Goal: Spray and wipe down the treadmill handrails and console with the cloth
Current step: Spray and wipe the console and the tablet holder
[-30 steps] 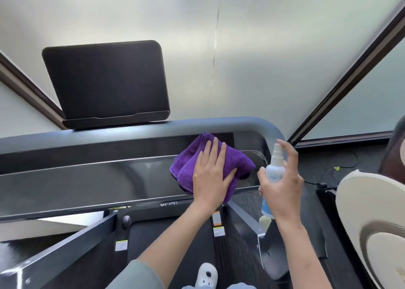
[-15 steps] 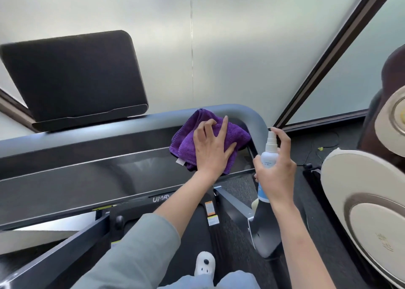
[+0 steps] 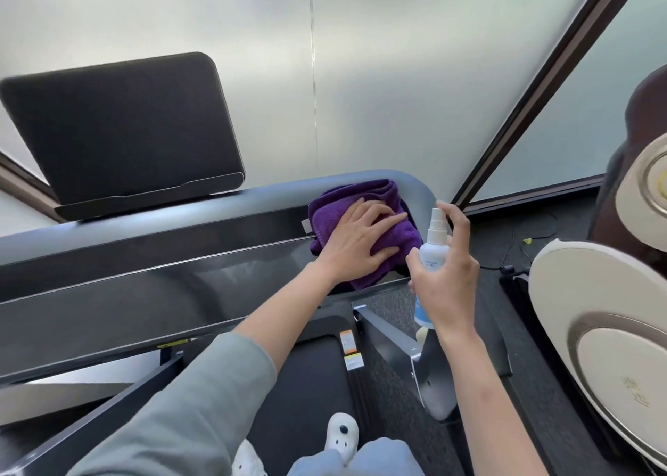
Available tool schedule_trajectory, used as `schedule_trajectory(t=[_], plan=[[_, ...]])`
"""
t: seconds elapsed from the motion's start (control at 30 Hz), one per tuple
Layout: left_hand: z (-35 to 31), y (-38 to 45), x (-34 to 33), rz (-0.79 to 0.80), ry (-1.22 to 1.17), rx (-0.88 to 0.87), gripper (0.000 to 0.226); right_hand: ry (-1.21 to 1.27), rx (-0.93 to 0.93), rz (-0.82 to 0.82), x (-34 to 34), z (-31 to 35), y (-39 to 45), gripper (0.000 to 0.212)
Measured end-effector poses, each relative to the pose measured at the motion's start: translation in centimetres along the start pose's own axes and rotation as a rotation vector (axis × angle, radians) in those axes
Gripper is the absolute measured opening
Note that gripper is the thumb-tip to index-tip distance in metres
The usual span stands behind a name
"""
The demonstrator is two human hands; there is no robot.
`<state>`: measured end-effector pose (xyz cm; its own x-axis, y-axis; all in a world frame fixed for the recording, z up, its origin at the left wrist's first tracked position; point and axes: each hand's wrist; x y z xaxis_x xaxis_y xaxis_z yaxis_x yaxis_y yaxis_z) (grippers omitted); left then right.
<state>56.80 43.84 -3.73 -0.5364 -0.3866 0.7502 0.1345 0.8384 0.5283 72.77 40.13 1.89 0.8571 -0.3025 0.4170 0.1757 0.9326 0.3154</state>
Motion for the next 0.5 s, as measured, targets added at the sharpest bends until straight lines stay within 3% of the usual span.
schedule_trajectory(t=[0.17,0.33,0.5], plan=[[-2.6,0.1,-1.3,-0.109,0.136,0.299,0.062,-0.006,-0.016,-0.011,0.6,-0.3,-0.6,0.068],[-3.2,0.1,-1.9,-0.271,0.180,0.363,0.055,-0.038,-0.055,-0.028,1.1,-0.7,-1.5,0.068],[-3.5,0.2,-2.7,-0.277,0.279,0.354,0.037,-0.060,-0.070,-0.051,1.4,-0.8,-1.7,0.068]])
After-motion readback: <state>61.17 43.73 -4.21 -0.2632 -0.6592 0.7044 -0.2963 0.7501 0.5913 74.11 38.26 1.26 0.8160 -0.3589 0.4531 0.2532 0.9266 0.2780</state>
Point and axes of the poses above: each hand's wrist, its own y-axis towards the middle knuckle, its own x-axis out of the back of the hand, z = x × y, and after that the axes turned 12 degrees about -z, right-handed
